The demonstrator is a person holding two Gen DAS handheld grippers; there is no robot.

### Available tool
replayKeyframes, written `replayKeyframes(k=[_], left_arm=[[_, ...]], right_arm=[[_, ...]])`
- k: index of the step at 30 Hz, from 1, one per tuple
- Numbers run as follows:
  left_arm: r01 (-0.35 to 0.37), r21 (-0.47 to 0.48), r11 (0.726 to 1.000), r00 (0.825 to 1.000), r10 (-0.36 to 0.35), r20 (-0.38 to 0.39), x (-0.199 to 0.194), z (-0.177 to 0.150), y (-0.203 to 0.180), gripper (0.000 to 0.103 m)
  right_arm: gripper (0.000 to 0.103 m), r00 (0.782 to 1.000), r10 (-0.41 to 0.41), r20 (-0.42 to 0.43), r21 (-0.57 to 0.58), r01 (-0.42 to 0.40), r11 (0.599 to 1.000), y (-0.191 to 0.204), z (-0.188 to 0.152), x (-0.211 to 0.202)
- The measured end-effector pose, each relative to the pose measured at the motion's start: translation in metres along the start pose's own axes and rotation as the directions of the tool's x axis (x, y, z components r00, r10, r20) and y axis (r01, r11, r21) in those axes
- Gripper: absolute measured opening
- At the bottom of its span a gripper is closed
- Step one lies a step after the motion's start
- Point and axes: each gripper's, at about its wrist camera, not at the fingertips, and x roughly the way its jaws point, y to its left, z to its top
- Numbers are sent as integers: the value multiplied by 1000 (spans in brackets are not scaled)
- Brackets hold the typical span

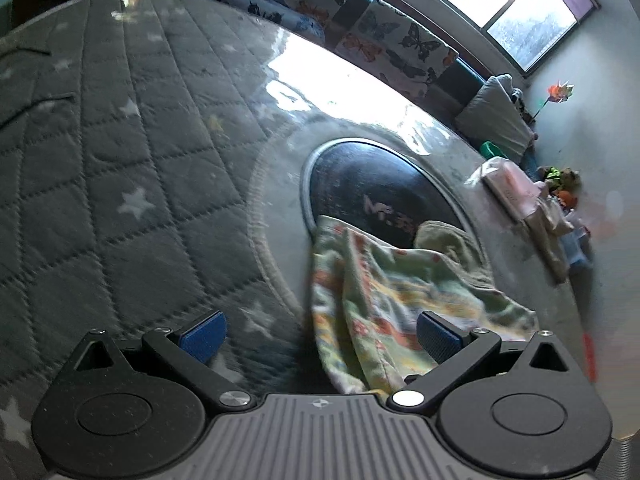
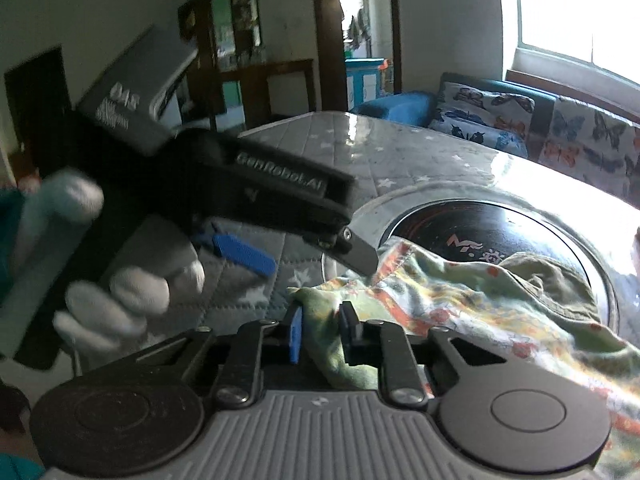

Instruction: Fold clothes

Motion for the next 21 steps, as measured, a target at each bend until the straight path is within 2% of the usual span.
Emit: replayKeyframes(k=[7, 10, 12, 13, 15, 17, 21], left_arm=[[102, -94, 990, 993, -107, -50, 10, 2, -10, 101], [174, -146, 974, 979, -187, -84, 22, 3, -14, 90], [205, -169, 964, 969, -224, -100, 31, 3, -18, 73], [206, -168, 964, 969, -225, -105, 34, 3, -20, 68], [198, -159, 967, 969, -217, -115, 41, 2, -23, 41], [178, -137, 974, 975, -194, -110, 43, 1, -25, 32], [166, -112, 980, 979, -178, -104, 44, 0, -29, 27]], right_arm=[[14, 997, 26, 73, 114, -34, 993, -24, 6, -23], [14, 995, 35, 92, 136, -47, 990, -32, 6, -30], [14, 995, 42, 94, 141, -55, 989, -34, 4, -32], [14, 995, 45, 93, 142, -58, 988, -34, 2, -32], [14, 995, 54, 83, 142, -66, 988, -36, 0, -32], [21, 995, 56, 77, 146, -67, 987, -39, -2, -32], [28, 996, 22, 82, 154, -35, 987, -50, -12, -50]])
